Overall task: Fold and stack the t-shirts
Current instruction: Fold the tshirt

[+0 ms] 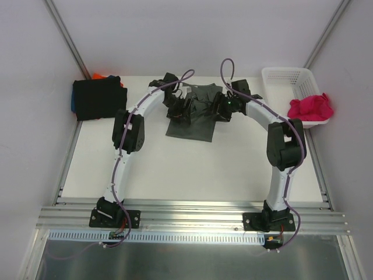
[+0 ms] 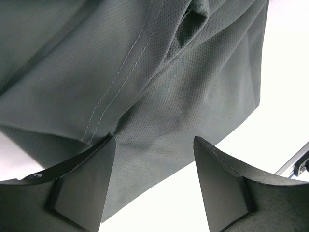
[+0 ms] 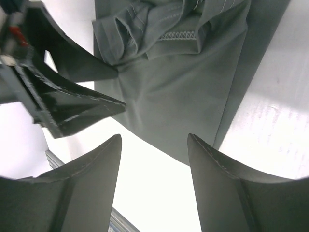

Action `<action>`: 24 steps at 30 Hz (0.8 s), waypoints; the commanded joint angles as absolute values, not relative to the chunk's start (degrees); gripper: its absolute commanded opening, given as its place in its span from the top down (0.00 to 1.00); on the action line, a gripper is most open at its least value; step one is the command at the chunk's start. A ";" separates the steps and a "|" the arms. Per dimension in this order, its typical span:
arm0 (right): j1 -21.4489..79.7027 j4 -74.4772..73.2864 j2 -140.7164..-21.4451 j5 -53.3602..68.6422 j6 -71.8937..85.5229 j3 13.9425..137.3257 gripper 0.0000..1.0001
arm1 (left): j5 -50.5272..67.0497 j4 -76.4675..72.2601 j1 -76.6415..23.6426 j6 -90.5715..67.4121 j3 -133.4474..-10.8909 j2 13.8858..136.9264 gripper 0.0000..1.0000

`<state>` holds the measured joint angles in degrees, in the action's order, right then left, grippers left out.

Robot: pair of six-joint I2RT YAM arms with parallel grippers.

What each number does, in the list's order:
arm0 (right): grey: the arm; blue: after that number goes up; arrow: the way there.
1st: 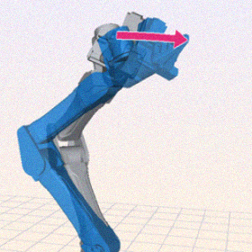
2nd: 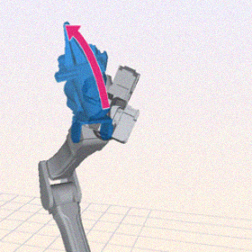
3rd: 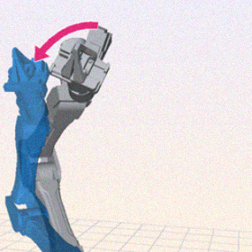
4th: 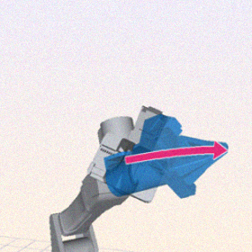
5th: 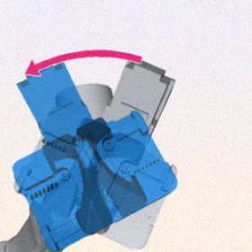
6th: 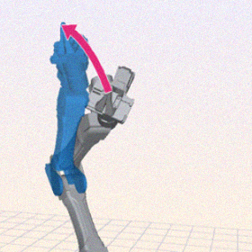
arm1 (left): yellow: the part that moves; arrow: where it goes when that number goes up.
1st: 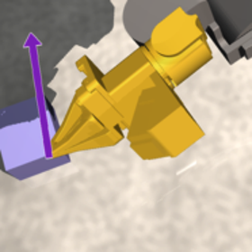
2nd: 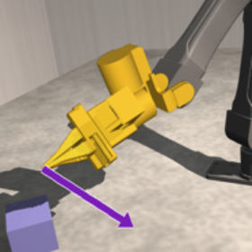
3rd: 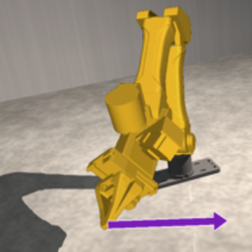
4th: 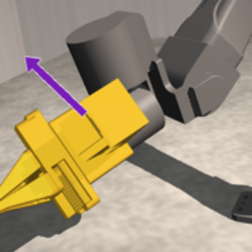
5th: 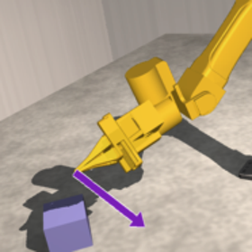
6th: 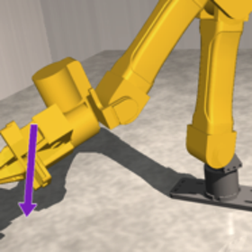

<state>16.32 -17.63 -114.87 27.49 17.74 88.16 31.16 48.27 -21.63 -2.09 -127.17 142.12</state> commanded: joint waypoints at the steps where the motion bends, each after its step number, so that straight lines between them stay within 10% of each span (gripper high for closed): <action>1: 18.19 -17.49 -115.22 28.74 17.40 87.71 0.40 | 29.53 48.43 -20.92 -0.97 -127.44 136.94 0.34; 24: 25.49 -16.87 -122.34 28.74 18.28 91.14 0.41 | 32.16 48.52 -15.91 -2.02 -126.74 137.28 0.33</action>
